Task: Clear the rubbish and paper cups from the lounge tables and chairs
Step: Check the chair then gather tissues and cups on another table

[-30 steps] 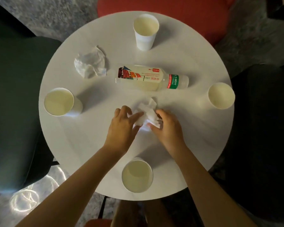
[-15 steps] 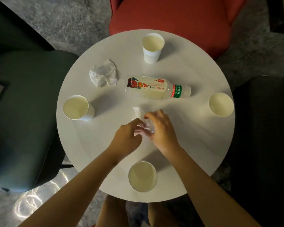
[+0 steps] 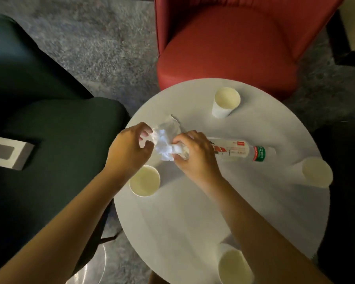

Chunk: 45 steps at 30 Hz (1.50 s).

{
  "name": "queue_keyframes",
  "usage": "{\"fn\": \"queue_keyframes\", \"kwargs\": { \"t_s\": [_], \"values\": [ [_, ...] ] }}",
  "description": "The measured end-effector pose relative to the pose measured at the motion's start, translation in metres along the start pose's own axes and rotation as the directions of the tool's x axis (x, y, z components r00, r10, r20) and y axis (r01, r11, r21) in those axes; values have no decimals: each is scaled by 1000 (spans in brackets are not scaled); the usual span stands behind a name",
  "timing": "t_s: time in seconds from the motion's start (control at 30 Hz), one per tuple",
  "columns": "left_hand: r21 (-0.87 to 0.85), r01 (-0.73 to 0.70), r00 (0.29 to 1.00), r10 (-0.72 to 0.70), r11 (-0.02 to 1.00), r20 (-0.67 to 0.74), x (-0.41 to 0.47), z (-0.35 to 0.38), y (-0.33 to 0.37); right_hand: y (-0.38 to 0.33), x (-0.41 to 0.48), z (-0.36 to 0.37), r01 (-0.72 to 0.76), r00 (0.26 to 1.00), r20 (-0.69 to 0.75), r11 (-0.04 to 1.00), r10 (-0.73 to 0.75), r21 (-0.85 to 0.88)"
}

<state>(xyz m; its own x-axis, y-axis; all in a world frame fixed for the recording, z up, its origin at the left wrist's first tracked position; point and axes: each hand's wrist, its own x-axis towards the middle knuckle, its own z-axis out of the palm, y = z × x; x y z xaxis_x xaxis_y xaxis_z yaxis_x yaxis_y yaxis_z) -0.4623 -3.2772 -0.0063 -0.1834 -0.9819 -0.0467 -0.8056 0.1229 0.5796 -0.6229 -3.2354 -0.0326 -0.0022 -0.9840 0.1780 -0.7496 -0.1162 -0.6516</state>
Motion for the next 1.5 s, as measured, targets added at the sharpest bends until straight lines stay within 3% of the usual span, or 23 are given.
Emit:
{"fn": "queue_keyframes", "kwargs": {
  "t_s": [0.17, 0.3, 0.4, 0.5, 0.73, 0.93, 1.03, 1.1, 1.23, 1.33, 1.5],
  "values": [
    [59, -4, 992, -4, 998, 130, 11, -7, -44, -8, 57, 55, -110, 994, -2, 990, 110, -90],
    [-71, -39, 962, 57, 997, 267, -5, 1, -67, 8, 70, 90, -228, 961, 129, 965, 244, -132],
    [-215, -84, 942, 148, 973, 303, -25, 3, -76, 13, 67, 94, -279, 955, 88, 959, 282, -48],
    [-245, -102, 919, 186, 964, 349, -43, 3, -79, 12, 56, 95, -254, 967, 45, 966, 252, 39],
    [-230, -90, 948, 154, 969, 278, -66, 21, -78, 10, 41, 91, -263, 965, 32, 964, 261, 43],
    [-280, 83, 994, -59, 956, 94, -69, 33, -63, -13, 23, 50, -91, 985, -134, 982, 114, 165],
    [-242, 197, 980, -194, 950, 37, -62, 36, -46, -22, 9, 34, 43, 988, -154, 994, -27, 101],
    [-283, 208, 978, -209, 936, 28, -61, 40, -37, -27, -2, 32, 110, 991, -84, 992, -104, 66],
    [-508, 313, 949, -238, 802, 209, -63, 43, -35, -23, -15, 37, 158, 983, 99, 987, -155, -19],
    [-378, 186, 979, -141, 907, 144, -59, 48, -36, -22, -18, 38, 186, 969, 191, 969, -155, -160],
    [-269, 155, 987, -135, 951, 90, -55, 48, -37, -24, -24, 31, 214, 948, 275, 961, -160, -177]
  ]
}}
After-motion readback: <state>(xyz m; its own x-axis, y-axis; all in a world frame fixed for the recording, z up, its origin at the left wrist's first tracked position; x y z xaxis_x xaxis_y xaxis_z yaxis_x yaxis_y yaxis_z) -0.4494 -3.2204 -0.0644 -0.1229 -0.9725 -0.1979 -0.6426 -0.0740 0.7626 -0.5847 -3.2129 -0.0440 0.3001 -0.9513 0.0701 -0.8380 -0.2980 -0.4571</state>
